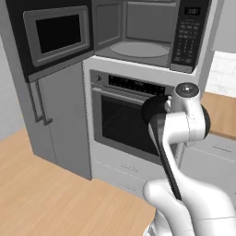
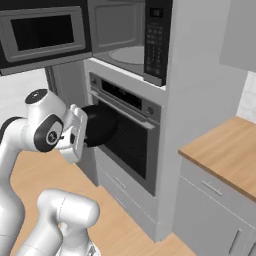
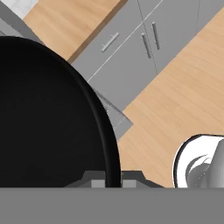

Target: Pick the lime from the sink and place it in the bowl. Then pick the bowl and place it in the microwave. Then close the microwave door and press the start button.

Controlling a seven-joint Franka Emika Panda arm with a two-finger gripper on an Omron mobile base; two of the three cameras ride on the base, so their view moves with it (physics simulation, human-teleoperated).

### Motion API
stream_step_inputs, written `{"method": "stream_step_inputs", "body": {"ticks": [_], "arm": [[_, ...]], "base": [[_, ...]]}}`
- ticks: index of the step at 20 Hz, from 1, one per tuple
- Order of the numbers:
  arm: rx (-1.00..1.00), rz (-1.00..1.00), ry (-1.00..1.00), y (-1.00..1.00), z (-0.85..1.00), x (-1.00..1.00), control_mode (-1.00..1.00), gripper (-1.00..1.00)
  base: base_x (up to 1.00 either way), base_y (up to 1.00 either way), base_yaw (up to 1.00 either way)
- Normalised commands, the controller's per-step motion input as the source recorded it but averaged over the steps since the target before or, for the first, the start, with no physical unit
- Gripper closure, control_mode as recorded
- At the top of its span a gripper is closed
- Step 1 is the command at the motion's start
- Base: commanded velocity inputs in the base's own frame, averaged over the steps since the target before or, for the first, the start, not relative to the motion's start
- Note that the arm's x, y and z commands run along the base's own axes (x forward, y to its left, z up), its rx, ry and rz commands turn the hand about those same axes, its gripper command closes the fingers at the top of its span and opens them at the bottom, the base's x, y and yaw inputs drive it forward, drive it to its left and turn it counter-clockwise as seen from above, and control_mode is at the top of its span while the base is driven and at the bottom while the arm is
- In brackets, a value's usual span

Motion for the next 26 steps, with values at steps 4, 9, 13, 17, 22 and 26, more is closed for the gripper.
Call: {"method": "stream_step_inputs", "body": {"ticks": [4, 9, 13, 17, 22, 26], "arm": [[0.0, 0.0, 0.0, 0.0, 0.0, 0.0, 1.0, 1.0], [0.0, 0.0, 0.0, 0.0, 0.0, 0.0, 1.0, 1.0], [0.0, 0.0, 0.0, 0.0, 0.0, 0.0, 1.0, 1.0], [0.0, 0.0, 0.0, 0.0, 0.0, 0.0, 1.0, 1.0], [0.0, 0.0, 0.0, 0.0, 0.0, 0.0, 1.0, 1.0], [0.0, 0.0, 0.0, 0.0, 0.0, 0.0, 1.0, 1.0]], "base": [[0.31, 0.69, -0.4], [0.3, 0.51, -0.36], [0.04, 0.23, -0.31], [0.24, 0.33, -0.29], [0.41, 0.62, -0.24], [0.27, 0.46, -0.2]]}}
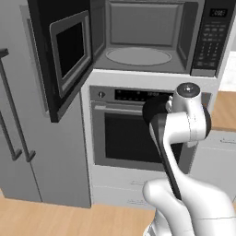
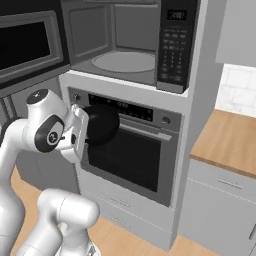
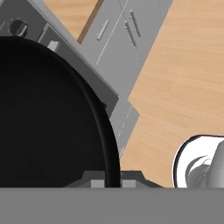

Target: Pick the lime from the sink and place it in the bowl. Then pick the bowl and place it in the microwave. Then close the microwave door and press the start button.

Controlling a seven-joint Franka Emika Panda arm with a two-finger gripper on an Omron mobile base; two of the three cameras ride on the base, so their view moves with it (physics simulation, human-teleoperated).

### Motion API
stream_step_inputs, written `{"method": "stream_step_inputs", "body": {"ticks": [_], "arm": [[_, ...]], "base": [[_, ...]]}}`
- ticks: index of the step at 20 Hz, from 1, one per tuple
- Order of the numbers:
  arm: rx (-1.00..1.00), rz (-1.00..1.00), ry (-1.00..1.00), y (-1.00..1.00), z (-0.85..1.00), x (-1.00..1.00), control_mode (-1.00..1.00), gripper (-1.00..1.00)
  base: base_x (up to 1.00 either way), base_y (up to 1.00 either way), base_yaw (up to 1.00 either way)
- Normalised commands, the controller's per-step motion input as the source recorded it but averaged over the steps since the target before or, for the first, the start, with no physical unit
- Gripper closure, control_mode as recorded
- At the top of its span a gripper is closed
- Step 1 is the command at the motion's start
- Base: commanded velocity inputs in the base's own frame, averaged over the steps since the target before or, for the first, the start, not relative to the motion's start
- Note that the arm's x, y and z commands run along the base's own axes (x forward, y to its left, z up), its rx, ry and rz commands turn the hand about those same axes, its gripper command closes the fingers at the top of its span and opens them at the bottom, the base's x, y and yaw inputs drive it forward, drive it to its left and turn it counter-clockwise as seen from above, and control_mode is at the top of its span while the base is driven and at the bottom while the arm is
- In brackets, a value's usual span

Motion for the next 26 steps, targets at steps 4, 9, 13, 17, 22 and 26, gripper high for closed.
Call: {"method": "stream_step_inputs", "body": {"ticks": [4, 9, 13, 17, 22, 26], "arm": [[0.0, 0.0, 0.0, 0.0, 0.0, 0.0, 1.0, 1.0], [0.0, 0.0, 0.0, 0.0, 0.0, 0.0, 1.0, 1.0], [0.0, 0.0, 0.0, 0.0, 0.0, 0.0, 1.0, 1.0], [0.0, 0.0, 0.0, 0.0, 0.0, 0.0, 1.0, 1.0], [0.0, 0.0, 0.0, 0.0, 0.0, 0.0, 1.0, 1.0], [0.0, 0.0, 0.0, 0.0, 0.0, 0.0, 1.0, 1.0]], "base": [[0.11, 0.28, -0.23], [0.36, 0.31, -0.27], [0.49, 0.3, -0.25], [0.51, 0.29, -0.23], [0.34, 0.36, -0.24], [0.27, 0.29, -0.25]]}}
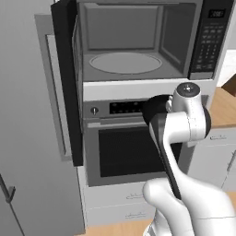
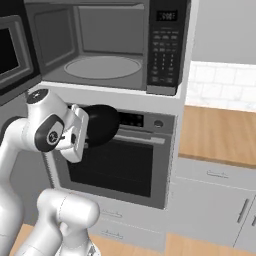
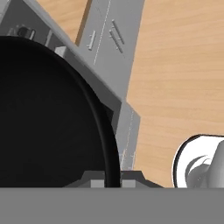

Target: Pick the lime from the sink and place it in the bowl. Then pick the bowl and place it in the microwave. Then close the microwave door and press the start button.

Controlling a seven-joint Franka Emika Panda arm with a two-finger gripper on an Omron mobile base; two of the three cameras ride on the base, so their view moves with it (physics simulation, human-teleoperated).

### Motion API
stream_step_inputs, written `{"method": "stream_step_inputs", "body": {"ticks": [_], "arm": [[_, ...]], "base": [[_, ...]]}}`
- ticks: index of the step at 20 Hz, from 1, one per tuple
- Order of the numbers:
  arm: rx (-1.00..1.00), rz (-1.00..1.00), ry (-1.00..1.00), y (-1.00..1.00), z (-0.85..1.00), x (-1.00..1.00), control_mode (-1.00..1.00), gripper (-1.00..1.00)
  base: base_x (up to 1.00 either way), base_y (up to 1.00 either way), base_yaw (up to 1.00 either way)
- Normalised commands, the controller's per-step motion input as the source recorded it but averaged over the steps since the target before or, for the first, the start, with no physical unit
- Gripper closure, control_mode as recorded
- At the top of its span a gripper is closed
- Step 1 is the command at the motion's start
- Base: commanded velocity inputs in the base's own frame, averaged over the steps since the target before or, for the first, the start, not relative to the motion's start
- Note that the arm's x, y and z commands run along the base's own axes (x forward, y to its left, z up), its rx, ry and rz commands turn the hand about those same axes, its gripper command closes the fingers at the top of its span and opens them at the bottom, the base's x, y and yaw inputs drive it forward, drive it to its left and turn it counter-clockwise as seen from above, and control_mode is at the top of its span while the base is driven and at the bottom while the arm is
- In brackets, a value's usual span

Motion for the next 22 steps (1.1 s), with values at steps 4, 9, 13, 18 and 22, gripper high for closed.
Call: {"method": "stream_step_inputs", "body": {"ticks": [4, 9, 13, 18, 22], "arm": [[0.0, 0.0, 0.0, 0.0, 0.0, 0.0, 1.0, 1.0], [0.0, 0.0, 0.0, 0.0, 0.0, 0.0, 1.0, 1.0], [0.0, 0.0, 0.0, 0.0, 0.0, 0.0, 1.0, 1.0], [0.0, 0.0, 0.0, 0.0, 0.0, 0.0, 1.0, 1.0], [0.0, 0.0, 0.0, 0.0, 0.0, 0.0, 1.0, 1.0]], "base": [[0.38, 0.15, -0.23], [0.41, 0.19, -0.13], [0.33, 0.18, -0.09], [0.37, 0.23, -0.07], [0.39, 0.28, -0.04]]}}
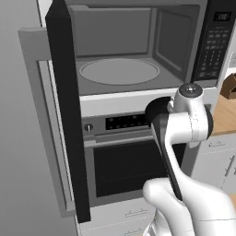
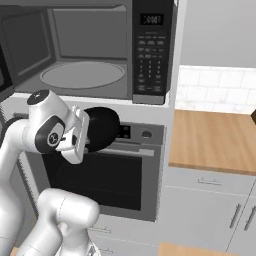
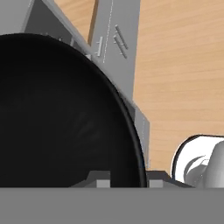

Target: Pick the lime from the sink and place it in the bowl. Then pick the bowl and place it in the microwave. Then close the microwave door and press the start button.

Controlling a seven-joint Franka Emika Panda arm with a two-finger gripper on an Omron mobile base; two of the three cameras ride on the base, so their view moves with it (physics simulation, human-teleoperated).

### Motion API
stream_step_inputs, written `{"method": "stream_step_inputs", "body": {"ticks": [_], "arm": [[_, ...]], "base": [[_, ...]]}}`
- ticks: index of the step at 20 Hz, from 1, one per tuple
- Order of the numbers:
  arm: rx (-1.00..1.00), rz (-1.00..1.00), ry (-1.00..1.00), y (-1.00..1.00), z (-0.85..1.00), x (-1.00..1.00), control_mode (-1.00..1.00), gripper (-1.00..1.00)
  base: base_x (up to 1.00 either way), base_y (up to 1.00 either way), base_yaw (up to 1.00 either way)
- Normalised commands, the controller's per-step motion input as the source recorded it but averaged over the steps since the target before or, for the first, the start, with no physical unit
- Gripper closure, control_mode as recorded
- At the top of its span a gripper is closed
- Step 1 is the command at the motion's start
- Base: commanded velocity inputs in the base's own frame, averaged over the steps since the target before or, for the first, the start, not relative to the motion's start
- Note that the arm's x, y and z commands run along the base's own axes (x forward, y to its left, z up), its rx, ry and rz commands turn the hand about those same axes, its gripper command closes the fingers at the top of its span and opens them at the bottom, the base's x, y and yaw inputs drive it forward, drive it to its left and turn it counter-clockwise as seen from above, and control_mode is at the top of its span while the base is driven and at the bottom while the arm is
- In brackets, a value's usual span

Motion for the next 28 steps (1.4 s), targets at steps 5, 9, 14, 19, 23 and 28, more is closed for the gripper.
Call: {"method": "stream_step_inputs", "body": {"ticks": [5, 9, 14, 19, 23, 28], "arm": [[0.0, 0.0, 0.0, 0.0, 0.0, 0.0, 1.0, 1.0], [0.0, 0.0, 0.0, 0.0, 0.0, 0.0, 1.0, 1.0], [0.0, 0.0, 0.0, 0.0, 0.0, 0.0, 1.0, 1.0], [0.0, 0.0, 0.0, 0.0, 0.0, 0.0, 1.0, 1.0], [0.08, 0.0, -0.03, -0.08, 0.03, -0.44, -1.0, 1.0], [0.12, 0.0, -0.07, -0.12, 0.43, -0.88, -1.0, 1.0]], "base": [[0.28, 0.15, -0.02], [0.13, 0.01, 0.0], [0.01, 0.0, 0.0], [0.0, 0.0, 0.0], [-0.19, 0.0, 0.0], [0.0, 0.0, 0.0]]}}
